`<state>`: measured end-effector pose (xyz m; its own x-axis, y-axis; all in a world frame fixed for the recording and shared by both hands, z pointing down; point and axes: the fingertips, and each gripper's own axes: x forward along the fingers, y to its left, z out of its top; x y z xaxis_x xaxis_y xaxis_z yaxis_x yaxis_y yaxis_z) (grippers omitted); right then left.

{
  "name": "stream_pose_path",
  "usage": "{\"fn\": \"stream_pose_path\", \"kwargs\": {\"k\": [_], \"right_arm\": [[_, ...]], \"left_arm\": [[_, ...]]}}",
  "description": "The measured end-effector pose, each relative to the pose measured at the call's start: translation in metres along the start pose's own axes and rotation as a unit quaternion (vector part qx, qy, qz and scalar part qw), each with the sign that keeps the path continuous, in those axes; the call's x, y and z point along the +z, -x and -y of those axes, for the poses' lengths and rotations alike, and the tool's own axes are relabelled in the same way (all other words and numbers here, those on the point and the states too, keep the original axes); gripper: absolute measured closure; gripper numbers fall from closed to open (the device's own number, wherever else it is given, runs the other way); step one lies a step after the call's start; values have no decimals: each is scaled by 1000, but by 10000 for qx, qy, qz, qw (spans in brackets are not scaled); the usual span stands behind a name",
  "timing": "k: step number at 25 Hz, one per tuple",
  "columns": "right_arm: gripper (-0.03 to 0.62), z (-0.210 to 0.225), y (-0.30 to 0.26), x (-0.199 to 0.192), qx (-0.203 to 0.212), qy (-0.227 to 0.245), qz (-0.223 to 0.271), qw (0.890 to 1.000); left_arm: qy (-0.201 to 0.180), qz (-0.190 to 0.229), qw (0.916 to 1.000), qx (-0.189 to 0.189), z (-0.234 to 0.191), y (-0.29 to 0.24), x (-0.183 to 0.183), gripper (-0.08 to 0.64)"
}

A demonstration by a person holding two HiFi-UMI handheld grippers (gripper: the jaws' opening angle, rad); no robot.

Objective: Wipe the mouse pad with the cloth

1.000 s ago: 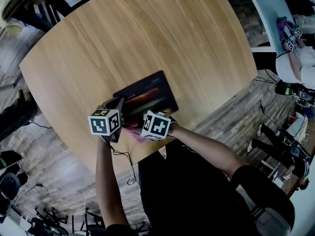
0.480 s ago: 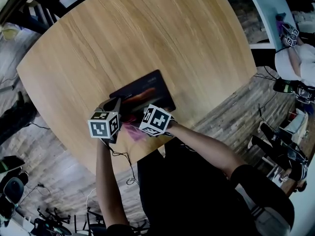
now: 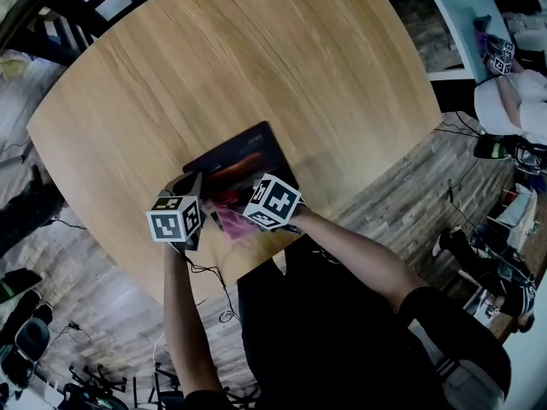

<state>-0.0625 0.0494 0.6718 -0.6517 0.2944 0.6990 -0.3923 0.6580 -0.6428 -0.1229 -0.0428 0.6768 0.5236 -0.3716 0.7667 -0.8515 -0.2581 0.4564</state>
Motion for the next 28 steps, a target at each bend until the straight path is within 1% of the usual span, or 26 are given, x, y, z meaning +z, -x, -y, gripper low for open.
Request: {"fn": "stream_pose_path", "kwargs": {"k": [17, 28], "right_arm": [[529, 37, 37, -16, -502, -242, 269, 9981], [529, 57, 58, -28, -783, -431, 462, 9949]], "left_arm": [[161, 71, 9998, 98, -3, -1, 1, 538], [162, 68, 9996, 220, -5, -2, 2, 538]]}}
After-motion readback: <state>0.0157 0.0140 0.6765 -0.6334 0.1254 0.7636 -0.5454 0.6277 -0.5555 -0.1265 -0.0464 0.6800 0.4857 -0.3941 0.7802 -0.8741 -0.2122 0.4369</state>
